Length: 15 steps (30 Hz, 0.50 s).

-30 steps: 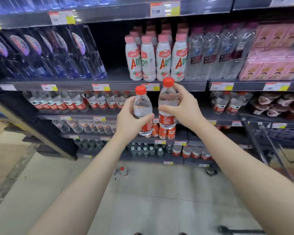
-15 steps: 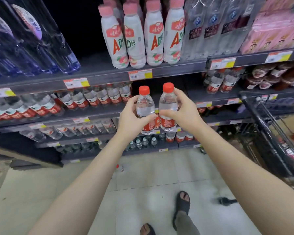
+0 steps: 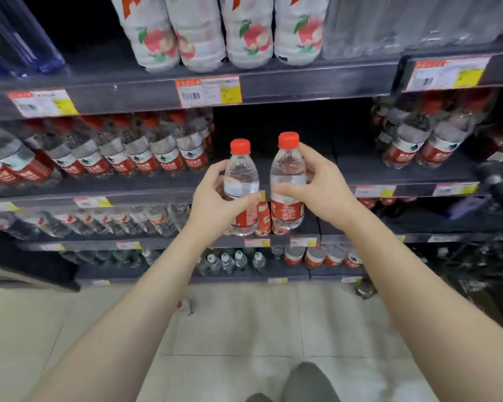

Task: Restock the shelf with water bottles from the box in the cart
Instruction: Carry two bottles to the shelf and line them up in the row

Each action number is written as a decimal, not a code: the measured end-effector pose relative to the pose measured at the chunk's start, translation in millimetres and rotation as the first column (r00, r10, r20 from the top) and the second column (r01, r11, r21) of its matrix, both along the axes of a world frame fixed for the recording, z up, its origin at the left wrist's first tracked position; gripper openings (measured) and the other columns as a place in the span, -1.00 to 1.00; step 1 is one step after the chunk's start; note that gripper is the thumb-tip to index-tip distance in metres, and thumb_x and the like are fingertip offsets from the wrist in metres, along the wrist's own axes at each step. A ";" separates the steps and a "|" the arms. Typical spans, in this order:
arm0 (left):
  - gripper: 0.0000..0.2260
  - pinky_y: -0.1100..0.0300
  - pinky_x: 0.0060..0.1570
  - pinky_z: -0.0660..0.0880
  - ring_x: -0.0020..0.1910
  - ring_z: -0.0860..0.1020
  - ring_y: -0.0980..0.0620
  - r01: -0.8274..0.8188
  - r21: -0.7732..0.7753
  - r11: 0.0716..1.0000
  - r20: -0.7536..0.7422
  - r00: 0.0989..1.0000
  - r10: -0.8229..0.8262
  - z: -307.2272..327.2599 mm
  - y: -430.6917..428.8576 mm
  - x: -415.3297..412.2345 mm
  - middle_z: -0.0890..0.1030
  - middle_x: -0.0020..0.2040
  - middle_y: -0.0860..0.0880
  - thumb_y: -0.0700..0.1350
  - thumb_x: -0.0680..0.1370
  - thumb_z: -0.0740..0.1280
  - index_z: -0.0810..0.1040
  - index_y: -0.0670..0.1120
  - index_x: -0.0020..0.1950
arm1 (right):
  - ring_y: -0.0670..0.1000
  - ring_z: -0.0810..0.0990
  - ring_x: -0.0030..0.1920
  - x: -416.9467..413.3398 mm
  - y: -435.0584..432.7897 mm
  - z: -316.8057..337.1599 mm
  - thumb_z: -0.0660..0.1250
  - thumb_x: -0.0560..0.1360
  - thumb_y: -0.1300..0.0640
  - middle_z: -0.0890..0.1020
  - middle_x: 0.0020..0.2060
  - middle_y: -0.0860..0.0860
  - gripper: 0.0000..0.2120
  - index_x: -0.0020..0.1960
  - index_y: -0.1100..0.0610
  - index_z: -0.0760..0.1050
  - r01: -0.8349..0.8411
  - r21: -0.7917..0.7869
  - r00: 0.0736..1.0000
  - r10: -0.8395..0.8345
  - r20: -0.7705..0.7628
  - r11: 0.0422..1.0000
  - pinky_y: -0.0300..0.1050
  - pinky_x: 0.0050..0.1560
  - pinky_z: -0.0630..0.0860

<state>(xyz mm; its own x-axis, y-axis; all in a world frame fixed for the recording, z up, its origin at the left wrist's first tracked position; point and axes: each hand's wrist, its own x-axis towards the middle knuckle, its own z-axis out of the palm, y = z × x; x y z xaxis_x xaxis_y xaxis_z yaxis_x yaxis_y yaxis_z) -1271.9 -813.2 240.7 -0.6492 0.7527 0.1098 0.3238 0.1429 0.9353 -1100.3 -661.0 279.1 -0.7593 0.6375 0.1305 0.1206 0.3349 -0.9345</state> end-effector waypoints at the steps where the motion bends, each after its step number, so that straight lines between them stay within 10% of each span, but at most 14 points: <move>1: -0.32 -0.06 0.24 0.63 0.18 0.69 0.16 -0.011 0.020 1.000 -0.009 1.000 0.011 -12.3 3.6 -4.5 0.71 0.20 0.17 0.12 0.34 0.67 0.48 0.25 0.40 | -0.18 0.66 0.14 -4.9 4.7 -11.6 0.56 0.37 -0.01 0.68 0.13 -0.24 -0.33 0.40 -0.35 0.41 -0.014 0.014 1.000 0.014 -0.017 1.000 -0.03 0.19 0.60; 10: -0.37 0.30 -0.02 0.63 0.12 0.69 0.24 -0.006 0.243 0.970 -0.108 0.994 0.034 -81.4 25.8 -35.5 0.72 0.17 0.24 0.15 0.32 0.66 0.54 0.21 0.35 | -0.09 0.72 0.03 -40.0 33.1 -74.2 0.57 0.41 0.10 0.74 0.01 -0.09 -0.51 0.26 -0.23 0.56 -0.096 0.173 0.974 0.129 -0.188 0.980 -0.18 -0.07 0.67; 15: -0.38 0.05 -0.04 0.71 0.07 0.76 0.00 0.030 0.378 0.925 -0.129 0.991 0.021 -87.0 27.4 -50.9 0.78 0.11 0.02 0.08 0.32 0.69 0.59 0.15 0.34 | 0.00 0.73 0.07 -51.2 47.1 -78.1 0.59 0.39 0.08 0.75 0.03 -0.01 -0.51 0.28 -0.16 0.58 -0.169 0.236 0.951 0.221 -0.217 0.957 0.01 0.04 0.67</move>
<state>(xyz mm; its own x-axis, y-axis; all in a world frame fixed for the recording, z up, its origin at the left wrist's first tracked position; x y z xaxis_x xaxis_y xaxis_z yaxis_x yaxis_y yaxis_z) -1322.8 -785.7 153.7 -0.6074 0.6412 0.4690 0.4448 -0.2147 0.8695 -1151.5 -614.0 201.0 -0.7956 0.4177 0.4389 -0.1850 0.5224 -0.8324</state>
